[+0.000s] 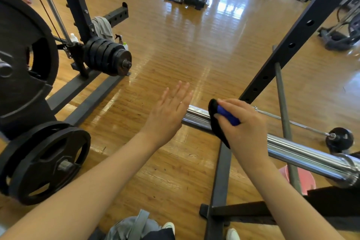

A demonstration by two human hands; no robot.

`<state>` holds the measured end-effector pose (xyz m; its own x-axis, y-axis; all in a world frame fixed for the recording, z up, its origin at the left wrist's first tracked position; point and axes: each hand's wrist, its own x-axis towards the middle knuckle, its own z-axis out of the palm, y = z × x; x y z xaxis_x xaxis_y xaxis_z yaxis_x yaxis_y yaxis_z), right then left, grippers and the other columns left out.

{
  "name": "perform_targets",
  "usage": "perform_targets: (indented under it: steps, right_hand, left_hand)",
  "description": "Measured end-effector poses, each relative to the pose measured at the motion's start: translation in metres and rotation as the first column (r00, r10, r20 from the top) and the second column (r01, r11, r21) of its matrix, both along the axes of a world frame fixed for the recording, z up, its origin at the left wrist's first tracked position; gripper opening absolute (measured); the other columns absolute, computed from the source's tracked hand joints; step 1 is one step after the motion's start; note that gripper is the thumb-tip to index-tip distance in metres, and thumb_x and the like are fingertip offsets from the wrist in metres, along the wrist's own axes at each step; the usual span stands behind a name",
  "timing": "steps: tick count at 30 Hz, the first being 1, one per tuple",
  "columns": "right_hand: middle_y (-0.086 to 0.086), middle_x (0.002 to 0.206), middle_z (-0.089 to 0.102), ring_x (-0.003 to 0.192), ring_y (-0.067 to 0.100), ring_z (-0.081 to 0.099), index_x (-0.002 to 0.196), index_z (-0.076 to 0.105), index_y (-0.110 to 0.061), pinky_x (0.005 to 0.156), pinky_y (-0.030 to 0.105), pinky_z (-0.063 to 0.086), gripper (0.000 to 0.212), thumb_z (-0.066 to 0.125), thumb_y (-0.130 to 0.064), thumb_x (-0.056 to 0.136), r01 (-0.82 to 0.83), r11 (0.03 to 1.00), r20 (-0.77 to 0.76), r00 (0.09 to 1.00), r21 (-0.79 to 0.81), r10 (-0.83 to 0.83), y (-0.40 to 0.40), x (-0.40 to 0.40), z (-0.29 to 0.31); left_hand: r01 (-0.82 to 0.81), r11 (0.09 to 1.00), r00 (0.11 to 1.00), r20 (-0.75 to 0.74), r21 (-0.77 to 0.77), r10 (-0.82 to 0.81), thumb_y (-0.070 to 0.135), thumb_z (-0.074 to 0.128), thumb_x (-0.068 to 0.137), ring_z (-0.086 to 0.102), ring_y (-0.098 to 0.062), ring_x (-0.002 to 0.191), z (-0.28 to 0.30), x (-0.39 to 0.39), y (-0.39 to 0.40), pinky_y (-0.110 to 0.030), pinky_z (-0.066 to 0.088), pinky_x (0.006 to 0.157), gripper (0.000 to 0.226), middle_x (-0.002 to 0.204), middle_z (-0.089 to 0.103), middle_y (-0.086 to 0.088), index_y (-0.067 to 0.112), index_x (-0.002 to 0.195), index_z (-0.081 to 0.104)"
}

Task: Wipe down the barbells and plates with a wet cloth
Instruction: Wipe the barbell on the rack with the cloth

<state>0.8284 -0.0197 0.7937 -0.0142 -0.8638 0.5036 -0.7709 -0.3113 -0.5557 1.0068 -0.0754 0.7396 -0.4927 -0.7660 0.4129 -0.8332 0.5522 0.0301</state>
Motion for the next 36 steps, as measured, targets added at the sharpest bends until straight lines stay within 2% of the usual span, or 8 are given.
perform_targets:
  steps: [6,9,12,18,23,26,29,36]
  right_hand:
    - [0.008,0.101,0.069,0.093,0.024,0.063,0.105,0.071,-0.004,0.083,0.026,0.045,0.035,0.078,0.002,0.071,-0.061,0.998,-0.14,0.988,-0.02,0.057,0.004,0.018,-0.01]
    - [0.008,0.1,0.069,0.087,0.026,0.063,0.1,0.072,-0.004,0.077,0.03,0.05,0.035,0.08,0.002,0.067,-0.115,0.992,-0.273,0.957,-0.053,0.096,0.0,0.044,-0.016]
    - [0.011,0.098,0.068,0.084,0.028,0.063,0.097,0.072,-0.002,0.074,0.035,0.053,0.034,0.08,0.002,0.065,-0.108,0.991,-0.354,0.932,-0.077,0.073,-0.007,0.055,-0.024]
    - [0.011,0.091,0.066,0.077,0.028,0.061,0.095,0.073,-0.002,0.066,0.037,0.054,0.03,0.079,0.006,0.066,-0.053,0.995,-0.324,0.946,-0.09,0.022,0.0,0.029,-0.03]
    - [0.012,0.093,0.065,0.078,0.028,0.062,0.09,0.071,0.0,0.066,0.037,0.055,0.025,0.075,0.009,0.067,-0.031,0.989,-0.265,0.964,-0.142,-0.008,0.0,0.042,-0.021]
    - [0.013,0.101,0.067,0.089,0.031,0.064,0.098,0.071,0.0,0.076,0.042,0.055,0.026,0.07,0.003,0.073,-0.105,0.982,-0.339,0.94,-0.155,0.047,-0.008,0.056,-0.036]
    - [0.013,0.113,0.067,0.104,0.034,0.063,0.109,0.069,-0.002,0.088,0.043,0.051,0.039,0.079,-0.002,0.072,-0.146,0.982,-0.413,0.907,-0.123,0.083,-0.012,0.049,-0.048]
    - [0.009,0.099,0.071,0.088,0.027,0.067,0.099,0.073,-0.003,0.084,0.033,0.05,0.038,0.08,0.008,0.063,-0.057,0.986,-0.272,0.962,-0.154,0.014,0.008,0.034,-0.03]
  left_hand:
    - [0.09,0.991,0.996,0.009,0.1,-0.091,-0.005,0.081,0.059,0.03,-0.039,0.137,0.006,0.0,-0.014,-0.044,0.019,0.11,0.077,0.143,0.041,-0.023,-0.004,0.129,0.049]
    - [0.116,0.882,0.991,0.012,0.456,-0.136,0.014,0.067,0.085,0.0,-0.022,0.146,0.025,-0.001,-0.026,-0.029,0.002,0.116,0.08,0.158,0.009,-0.011,0.005,0.148,0.02]
    - [0.106,0.763,0.994,-0.043,0.638,-0.102,0.024,0.076,0.078,-0.009,-0.013,0.145,0.037,0.003,-0.034,-0.028,-0.001,0.116,0.107,0.159,-0.003,0.0,0.015,0.151,-0.001]
    - [0.013,0.923,1.0,0.012,0.384,-0.019,0.043,0.078,0.07,-0.007,-0.014,0.146,0.031,0.019,-0.018,-0.03,-0.001,0.116,0.115,0.159,0.001,-0.001,0.015,0.151,0.003]
    - [0.074,0.995,0.997,-0.042,0.063,-0.071,0.029,0.071,0.075,0.034,-0.033,0.137,0.002,0.013,-0.001,-0.045,0.024,0.112,0.076,0.145,0.04,-0.019,-0.001,0.137,0.042]
    - [0.026,0.996,0.988,-0.151,0.082,-0.013,0.038,0.048,0.083,0.027,-0.029,0.139,-0.009,0.015,0.003,-0.042,0.02,0.114,0.071,0.147,0.035,-0.02,0.0,0.14,0.031]
    - [-0.049,0.989,0.988,-0.14,0.139,0.069,0.042,0.055,0.079,0.023,-0.029,0.14,-0.008,0.022,0.0,-0.042,0.017,0.115,0.085,0.149,0.03,-0.022,-0.004,0.143,0.024]
    - [-0.046,0.99,0.993,-0.102,0.132,0.06,0.045,0.059,0.074,0.025,-0.027,0.139,-0.001,0.028,0.002,-0.044,0.02,0.111,0.091,0.149,0.033,-0.02,-0.005,0.143,0.028]
